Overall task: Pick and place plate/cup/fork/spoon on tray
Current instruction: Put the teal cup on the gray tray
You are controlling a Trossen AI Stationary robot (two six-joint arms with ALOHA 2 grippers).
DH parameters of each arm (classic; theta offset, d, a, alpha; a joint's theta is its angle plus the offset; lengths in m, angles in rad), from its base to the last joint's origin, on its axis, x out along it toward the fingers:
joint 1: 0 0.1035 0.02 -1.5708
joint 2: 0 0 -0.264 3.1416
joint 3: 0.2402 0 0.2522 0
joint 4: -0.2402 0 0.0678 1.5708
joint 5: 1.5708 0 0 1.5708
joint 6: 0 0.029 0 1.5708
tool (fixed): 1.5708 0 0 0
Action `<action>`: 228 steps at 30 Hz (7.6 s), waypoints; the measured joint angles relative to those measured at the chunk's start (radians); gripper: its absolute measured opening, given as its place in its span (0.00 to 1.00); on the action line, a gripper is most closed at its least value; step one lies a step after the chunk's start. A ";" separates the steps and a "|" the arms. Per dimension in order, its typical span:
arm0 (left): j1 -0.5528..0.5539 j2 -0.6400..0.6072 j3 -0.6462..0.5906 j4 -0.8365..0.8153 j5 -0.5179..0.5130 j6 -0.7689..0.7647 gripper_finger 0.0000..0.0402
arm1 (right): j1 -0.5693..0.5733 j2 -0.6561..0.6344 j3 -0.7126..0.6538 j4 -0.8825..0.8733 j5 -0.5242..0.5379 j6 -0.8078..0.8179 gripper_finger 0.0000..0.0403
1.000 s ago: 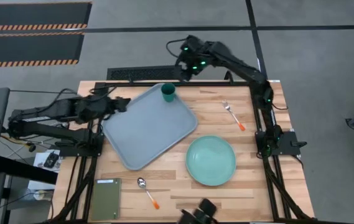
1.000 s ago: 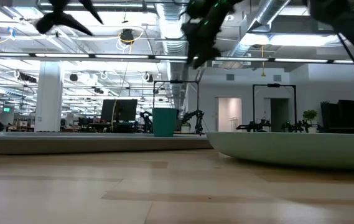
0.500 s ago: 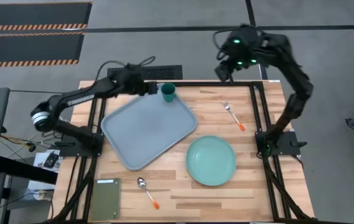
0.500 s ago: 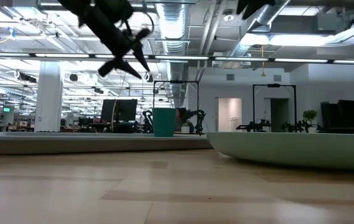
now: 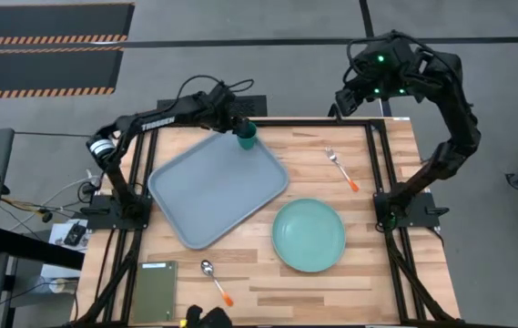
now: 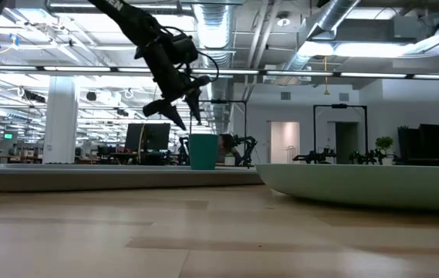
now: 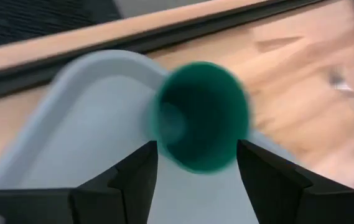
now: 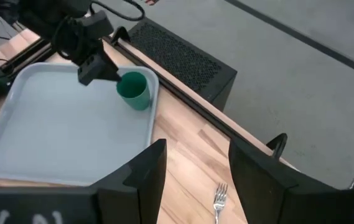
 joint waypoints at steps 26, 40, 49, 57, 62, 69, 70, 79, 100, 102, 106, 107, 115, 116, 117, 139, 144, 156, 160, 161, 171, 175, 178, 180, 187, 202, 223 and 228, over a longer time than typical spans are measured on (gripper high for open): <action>-0.016 0.067 0.014 -0.004 -0.089 0.026 0.33 | 0.019 0.017 -0.002 0.000 -0.002 -0.028 0.49; -0.022 0.091 0.016 -0.014 -0.108 0.036 0.16 | 0.020 0.017 -0.002 0.000 -0.003 -0.029 0.49; -0.026 0.086 0.016 -0.014 -0.119 0.085 0.01 | 0.020 0.017 -0.001 0.000 -0.004 -0.029 0.49; -0.022 0.085 0.044 -0.112 -0.141 0.114 0.00 | 0.020 0.017 -0.001 0.000 -0.004 -0.029 0.49; -0.021 0.085 0.126 -0.231 -0.241 0.182 0.00 | 0.020 0.017 -0.001 0.000 -0.004 -0.037 0.49; 0.022 0.089 0.136 -0.268 -0.224 0.192 0.00 | 0.020 0.017 -0.001 0.000 -0.004 -0.044 0.49; 0.032 0.097 0.132 -0.266 -0.207 0.192 0.00 | 0.020 0.017 -0.001 0.000 -0.004 -0.045 0.49; 0.085 0.102 0.117 -0.276 -0.204 0.193 0.00 | 0.020 0.017 -0.001 0.000 -0.004 -0.046 0.49; 0.110 0.102 0.104 -0.270 -0.230 0.218 0.00 | 0.019 0.017 -0.001 0.000 -0.004 -0.046 0.49; 0.112 0.102 0.104 -0.273 -0.221 0.218 0.00 | 0.019 0.017 -0.001 0.000 -0.004 -0.046 0.49; 0.110 0.102 0.104 -0.266 -0.223 0.218 0.00 | 0.019 0.017 -0.001 0.000 -0.005 -0.046 0.49; 0.109 0.102 0.104 -0.267 -0.223 0.218 0.00 | 0.019 0.017 -0.001 0.001 -0.005 -0.046 0.49; 0.108 0.102 0.104 -0.273 -0.225 0.218 0.13 | 0.019 0.017 -0.001 0.000 -0.005 -0.046 0.49; 0.108 0.102 0.104 -0.272 -0.225 0.218 0.16 | 0.019 0.017 -0.001 0.000 -0.005 -0.046 0.49; 0.108 0.102 0.104 -0.270 -0.225 0.218 0.20 | 0.019 0.017 -0.001 0.000 -0.005 -0.046 0.49; 0.108 0.102 0.104 -0.266 -0.200 0.174 0.53 | 0.019 0.017 -0.001 0.000 -0.005 -0.046 0.49; 0.108 0.102 0.104 -0.280 -0.200 0.185 0.36 | 0.019 0.017 -0.001 0.000 -0.005 -0.046 0.49; 0.092 0.087 0.107 -0.441 -0.192 0.269 0.01 | 0.019 0.017 -0.001 0.001 -0.006 -0.046 0.49; 0.052 0.027 0.105 -0.518 -0.198 0.270 0.00 | 0.020 0.017 -0.001 0.000 -0.006 -0.046 0.49; 0.038 0.004 0.105 -0.542 -0.199 0.269 0.00 | 0.020 0.017 -0.001 0.000 -0.006 -0.046 0.49; -0.153 -0.305 0.012 -0.658 -0.208 0.145 0.00 | 0.019 0.017 -0.001 0.000 -0.006 -0.066 0.49; -0.205 -0.466 -0.155 -0.662 -0.207 0.037 0.00 | 0.019 0.017 -0.001 0.000 -0.006 -0.073 0.49; -0.214 -0.566 -0.286 -0.660 -0.206 -0.044 0.00 | 0.019 0.017 -0.001 0.000 -0.006 -0.073 0.49; -0.210 -0.624 -0.359 -0.639 -0.209 -0.091 0.00 | 0.019 0.017 -0.001 0.001 -0.007 -0.073 0.49; -0.181 -0.713 -0.526 -0.582 -0.224 -0.140 0.00 | 0.019 0.017 -0.001 0.000 -0.008 -0.072 0.49; -0.151 -0.713 -0.585 -0.542 -0.277 -0.124 0.00 | 0.019 0.017 -0.001 0.000 -0.009 -0.045 0.49; 0.046 -0.595 -0.581 -0.426 -0.279 0.005 0.00 | 0.019 0.017 -0.001 0.000 -0.009 -0.045 0.49; 0.079 -0.606 -0.581 -0.441 -0.270 0.035 0.00 | 0.019 0.017 -0.001 0.001 -0.009 -0.046 0.49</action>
